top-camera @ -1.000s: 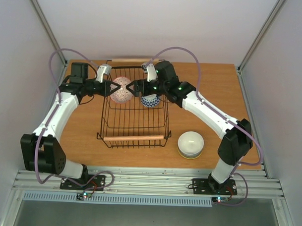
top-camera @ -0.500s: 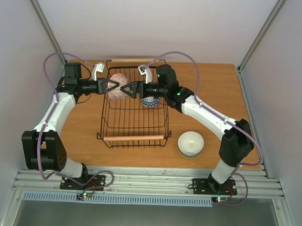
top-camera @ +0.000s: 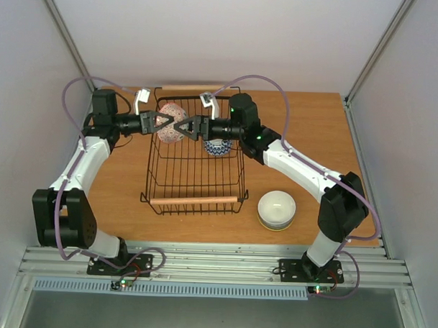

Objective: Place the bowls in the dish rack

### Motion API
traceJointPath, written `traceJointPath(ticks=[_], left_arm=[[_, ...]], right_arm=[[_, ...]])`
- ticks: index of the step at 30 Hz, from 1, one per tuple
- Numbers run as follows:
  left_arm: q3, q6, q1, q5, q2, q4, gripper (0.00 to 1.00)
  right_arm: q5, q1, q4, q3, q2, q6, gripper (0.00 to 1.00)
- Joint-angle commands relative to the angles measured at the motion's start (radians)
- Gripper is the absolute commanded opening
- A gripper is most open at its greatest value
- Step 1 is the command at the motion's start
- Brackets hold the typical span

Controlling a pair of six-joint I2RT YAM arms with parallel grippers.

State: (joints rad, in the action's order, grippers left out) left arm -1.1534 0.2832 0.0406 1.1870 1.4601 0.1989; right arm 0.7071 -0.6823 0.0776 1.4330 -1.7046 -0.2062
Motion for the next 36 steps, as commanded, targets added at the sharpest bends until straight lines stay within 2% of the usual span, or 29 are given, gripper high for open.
traceJointPath(ticks=[1, 5, 6, 7, 8, 9, 10, 12, 14, 19, 23, 31, 36], left_arm=[[0.004, 0.083, 0.011, 0.094, -0.02, -0.102, 0.01], [0.007, 0.086, 0.011, 0.083, -0.021, -0.104, 0.0], [0.005, 0.086, 0.011, 0.068, -0.022, -0.098, 0.01], [0.003, 0.082, 0.011, 0.052, -0.026, -0.081, 0.06], [-0.003, 0.07, 0.011, 0.027, -0.03, -0.053, 0.2], [-0.012, 0.032, 0.01, -0.007, -0.036, -0.008, 0.43], [-0.023, -0.005, 0.01, -0.045, -0.044, 0.035, 0.59], [-0.042, -0.081, 0.01, -0.127, -0.062, 0.112, 0.74], [-0.042, -0.12, 0.011, -0.202, -0.085, 0.134, 0.8], [-0.031, -0.167, 0.011, -0.399, -0.152, 0.155, 0.83], [-0.022, -0.179, 0.011, -0.511, -0.186, 0.152, 0.83], [-0.026, -0.19, 0.011, -0.549, -0.183, 0.164, 0.84], [-0.026, -0.19, 0.01, -0.544, -0.174, 0.165, 0.84]], right_arm=[[0.081, 0.005, 0.031, -0.002, -0.006, 0.008, 0.42], [0.087, 0.004, 0.041, -0.003, -0.006, 0.015, 0.09], [0.079, 0.004, 0.035, -0.001, -0.004, 0.023, 0.03], [0.069, 0.004, 0.017, 0.005, -0.001, 0.037, 0.02], [0.054, 0.005, -0.008, 0.012, 0.002, 0.058, 0.01], [0.03, 0.004, -0.044, 0.024, 0.005, 0.084, 0.01], [0.003, 0.005, -0.097, 0.04, 0.007, 0.112, 0.01], [-0.067, 0.004, -0.209, 0.071, 0.006, 0.177, 0.01], [-0.124, 0.004, -0.286, 0.102, -0.002, 0.24, 0.01], [-0.269, 0.002, -0.471, 0.204, -0.059, 0.336, 0.01], [-0.42, -0.014, -0.634, 0.357, -0.168, 0.456, 0.02], [-0.838, -0.085, -0.882, 0.698, -0.426, 0.68, 0.01], [-1.035, -0.133, -0.93, 0.829, -0.565, 0.785, 0.01]])
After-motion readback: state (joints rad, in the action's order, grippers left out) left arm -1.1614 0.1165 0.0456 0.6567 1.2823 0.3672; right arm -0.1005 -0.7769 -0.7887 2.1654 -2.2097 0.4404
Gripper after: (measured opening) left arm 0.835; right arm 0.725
